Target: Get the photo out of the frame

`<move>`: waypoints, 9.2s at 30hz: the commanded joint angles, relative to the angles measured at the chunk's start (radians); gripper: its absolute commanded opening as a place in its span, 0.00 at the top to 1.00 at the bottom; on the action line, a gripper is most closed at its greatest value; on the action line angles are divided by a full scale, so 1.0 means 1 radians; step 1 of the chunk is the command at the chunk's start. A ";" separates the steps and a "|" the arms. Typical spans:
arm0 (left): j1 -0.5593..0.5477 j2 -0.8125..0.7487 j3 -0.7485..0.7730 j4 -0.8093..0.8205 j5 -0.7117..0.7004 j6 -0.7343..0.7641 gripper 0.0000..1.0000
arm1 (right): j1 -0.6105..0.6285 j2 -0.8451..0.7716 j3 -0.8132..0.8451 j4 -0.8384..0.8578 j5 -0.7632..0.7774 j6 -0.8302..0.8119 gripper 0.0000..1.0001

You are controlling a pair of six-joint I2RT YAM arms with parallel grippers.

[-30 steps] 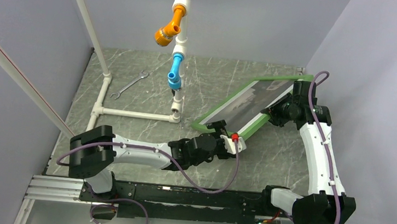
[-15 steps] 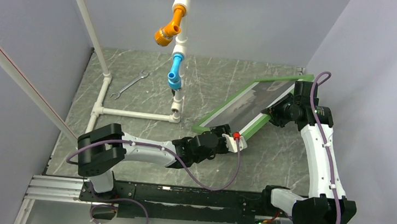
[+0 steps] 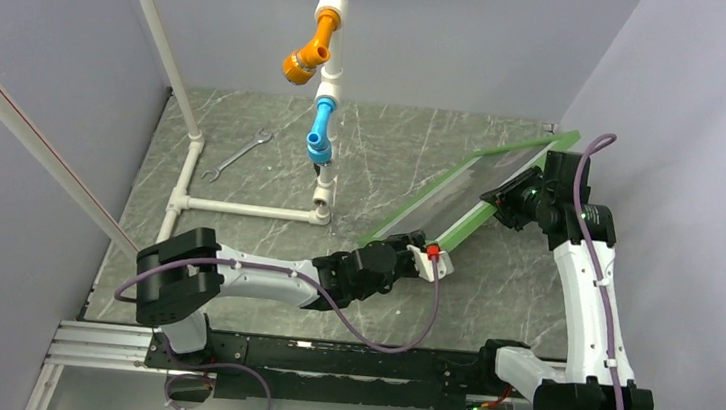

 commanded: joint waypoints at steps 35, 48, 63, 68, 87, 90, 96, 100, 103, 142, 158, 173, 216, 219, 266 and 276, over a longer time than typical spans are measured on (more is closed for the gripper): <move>0.184 -0.351 -0.165 -0.089 0.424 -0.689 1.00 | -0.004 -0.112 0.136 0.084 0.086 -0.370 0.03; 0.320 -0.296 -0.237 0.089 0.706 -0.911 1.00 | -0.003 -0.111 0.097 0.093 0.086 -0.368 0.04; 0.395 -0.082 -0.210 0.178 0.855 -1.258 1.00 | -0.002 -0.104 0.072 0.101 0.087 -0.375 0.04; 0.390 -0.019 -0.251 0.251 0.813 -1.437 1.00 | -0.004 -0.104 0.065 0.104 0.095 -0.379 0.04; 0.384 0.225 -0.284 0.443 0.759 -1.709 1.00 | -0.004 -0.088 0.034 0.128 0.077 -0.384 0.05; 0.384 0.236 -0.281 0.392 0.743 -1.715 1.00 | -0.004 -0.089 0.032 0.128 0.082 -0.387 0.05; 0.384 0.276 -0.292 0.345 0.709 -1.814 1.00 | -0.004 -0.090 0.011 0.139 0.080 -0.387 0.05; 0.384 0.291 -0.285 0.336 0.710 -1.842 1.00 | -0.004 -0.093 0.000 0.144 0.083 -0.387 0.05; 0.384 0.305 -0.296 0.358 0.710 -1.868 0.93 | -0.003 -0.095 -0.007 0.147 0.083 -0.387 0.05; 0.351 0.104 -0.402 0.055 0.577 -1.951 0.00 | -0.003 -0.114 -0.045 0.169 0.082 -0.371 0.05; 0.304 0.036 0.052 -1.035 0.347 -1.807 0.01 | -0.003 -0.128 -0.048 0.165 0.084 -0.378 0.05; 0.228 -0.606 -0.279 -1.157 -0.307 -1.404 0.01 | -0.002 -0.111 -0.137 0.235 0.023 -0.407 0.05; 1.047 0.441 0.705 -0.961 0.405 -1.181 0.12 | 0.069 -0.097 -0.229 0.380 -0.023 -0.394 0.05; 1.027 0.467 0.705 -0.964 0.395 -1.201 0.09 | 0.070 -0.099 -0.230 0.375 -0.018 -0.399 0.05; 0.862 0.652 0.928 -1.185 0.189 -1.088 0.96 | 0.070 -0.133 -0.260 0.368 -0.028 -0.364 0.05; 1.032 0.445 0.862 -1.170 0.181 -1.068 1.00 | 0.073 -0.110 -0.266 0.390 -0.030 -0.354 0.05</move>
